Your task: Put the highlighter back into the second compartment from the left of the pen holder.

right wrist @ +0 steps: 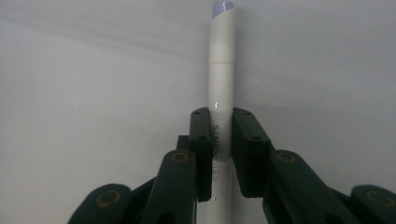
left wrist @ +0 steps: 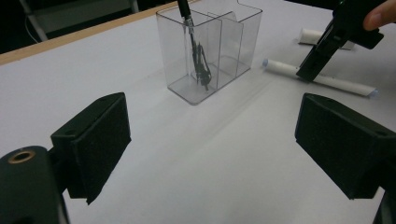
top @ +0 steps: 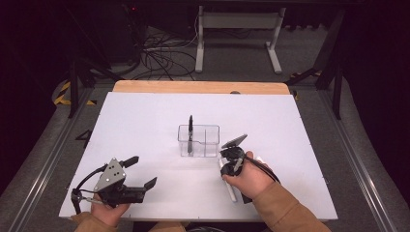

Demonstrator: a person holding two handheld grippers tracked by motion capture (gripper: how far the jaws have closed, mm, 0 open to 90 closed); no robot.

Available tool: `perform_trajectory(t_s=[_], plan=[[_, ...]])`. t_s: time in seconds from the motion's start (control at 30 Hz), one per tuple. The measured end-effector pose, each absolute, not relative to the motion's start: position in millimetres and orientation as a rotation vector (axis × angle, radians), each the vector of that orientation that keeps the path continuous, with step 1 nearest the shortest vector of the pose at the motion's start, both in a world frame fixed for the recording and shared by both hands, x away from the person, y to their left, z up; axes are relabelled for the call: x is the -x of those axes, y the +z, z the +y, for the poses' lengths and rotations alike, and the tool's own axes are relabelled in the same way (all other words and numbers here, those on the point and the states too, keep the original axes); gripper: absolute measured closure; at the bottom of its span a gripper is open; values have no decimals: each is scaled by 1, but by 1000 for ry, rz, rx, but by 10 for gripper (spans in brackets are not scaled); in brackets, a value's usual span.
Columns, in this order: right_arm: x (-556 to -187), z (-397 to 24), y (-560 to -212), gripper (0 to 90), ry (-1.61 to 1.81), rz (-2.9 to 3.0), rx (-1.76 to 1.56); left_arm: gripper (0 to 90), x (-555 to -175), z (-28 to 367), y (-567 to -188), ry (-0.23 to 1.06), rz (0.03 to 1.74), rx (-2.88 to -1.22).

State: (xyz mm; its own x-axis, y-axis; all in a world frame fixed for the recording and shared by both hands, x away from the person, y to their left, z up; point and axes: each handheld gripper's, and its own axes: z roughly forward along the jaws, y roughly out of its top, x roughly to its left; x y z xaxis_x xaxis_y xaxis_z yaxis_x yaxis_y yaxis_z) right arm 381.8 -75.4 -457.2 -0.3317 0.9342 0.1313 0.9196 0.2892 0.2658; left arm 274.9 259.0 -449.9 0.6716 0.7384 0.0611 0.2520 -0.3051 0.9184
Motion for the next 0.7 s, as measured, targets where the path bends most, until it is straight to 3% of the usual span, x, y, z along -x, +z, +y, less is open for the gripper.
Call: perform_trajectory(t_s=[0.7], plan=[[-375, -91, -429, 794, 611, 2457, -1759, 111, -275, 258, -450, 598, 781, -1863]])
